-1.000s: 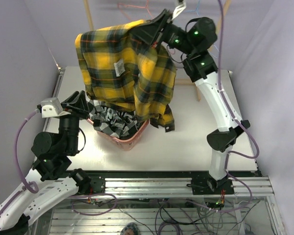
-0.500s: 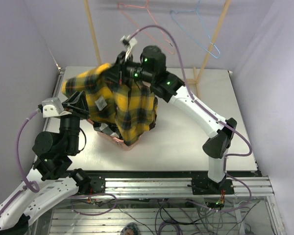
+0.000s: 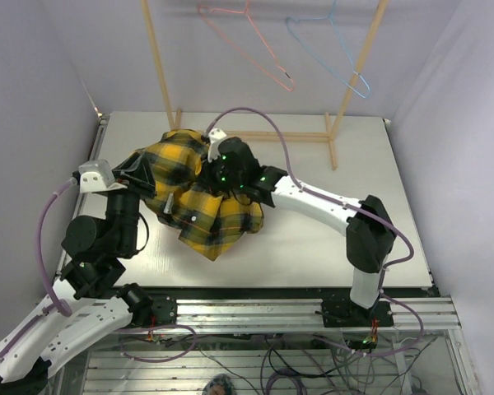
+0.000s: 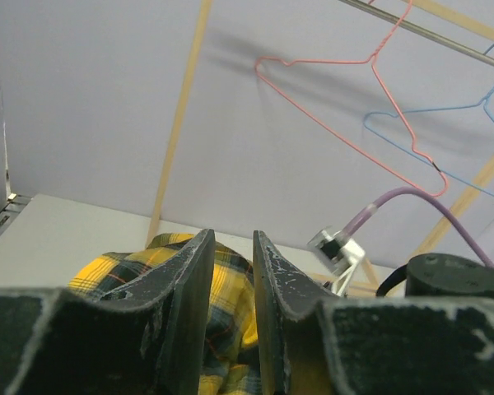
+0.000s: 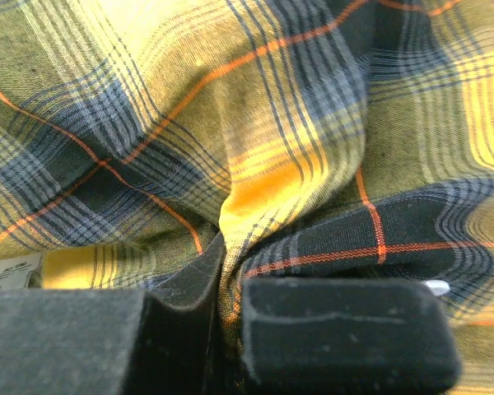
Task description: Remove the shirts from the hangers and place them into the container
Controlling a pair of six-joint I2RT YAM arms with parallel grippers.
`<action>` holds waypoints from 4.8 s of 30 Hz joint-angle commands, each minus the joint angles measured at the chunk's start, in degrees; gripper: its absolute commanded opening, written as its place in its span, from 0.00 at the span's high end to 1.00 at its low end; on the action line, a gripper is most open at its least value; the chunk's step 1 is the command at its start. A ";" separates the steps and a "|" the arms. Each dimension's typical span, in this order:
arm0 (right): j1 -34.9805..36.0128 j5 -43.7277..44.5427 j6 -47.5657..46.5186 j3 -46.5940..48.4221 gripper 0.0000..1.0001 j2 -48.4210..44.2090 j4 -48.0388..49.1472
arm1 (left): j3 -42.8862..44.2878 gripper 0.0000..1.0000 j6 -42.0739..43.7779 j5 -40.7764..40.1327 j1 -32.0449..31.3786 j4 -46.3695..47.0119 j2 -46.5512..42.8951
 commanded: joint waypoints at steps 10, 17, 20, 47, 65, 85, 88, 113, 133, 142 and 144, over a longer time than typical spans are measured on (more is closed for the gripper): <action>5.13 6.90 2.64 -6.03 1.00 14.79 -5.66 | 1.40 0.64 -0.92 1.56 0.33 -0.45 2.99; 5.20 5.42 2.81 -6.17 0.99 13.97 -7.36 | 1.48 0.63 -0.90 1.69 0.34 -0.56 3.58; 5.40 4.40 2.09 -4.79 0.86 11.61 -8.70 | 1.59 0.63 -0.96 1.66 0.31 -0.75 3.95; 6.02 28.77 3.61 -18.88 0.57 -30.39 -1.90 | 23.65 0.64 -10.87 7.63 6.62 -28.24 33.39; 6.07 38.65 1.68 -34.35 0.58 -46.55 -1.96 | 14.89 0.76 -27.07 41.93 19.84 -30.45 46.34; 5.87 29.29 0.98 -29.56 0.41 -37.17 -1.06 | -8.86 0.84 -32.26 47.95 20.52 -20.57 59.52; 5.46 30.00 0.98 -25.87 0.37 -32.58 -1.02 | -10.43 0.86 -33.88 48.69 20.55 -16.93 63.67; -9.94 0.85 -1.15 9.08 0.15 0.65 1.30 | -19.94 0.93 -36.15 51.27 20.55 -4.13 68.15; -9.90 -5.11 -1.58 7.67 1.00 -3.77 1.46 | 4.52 0.87 -28.15 39.22 20.46 -37.71 33.01; -7.28 -8.38 -3.62 5.29 1.00 -9.02 -0.17 | 14.87 0.79 -27.11 39.14 20.46 -44.38 24.81; -5.55 -8.83 -4.37 3.96 1.00 -11.11 -0.60 | 16.19 0.79 -26.98 37.42 20.46 -45.47 23.31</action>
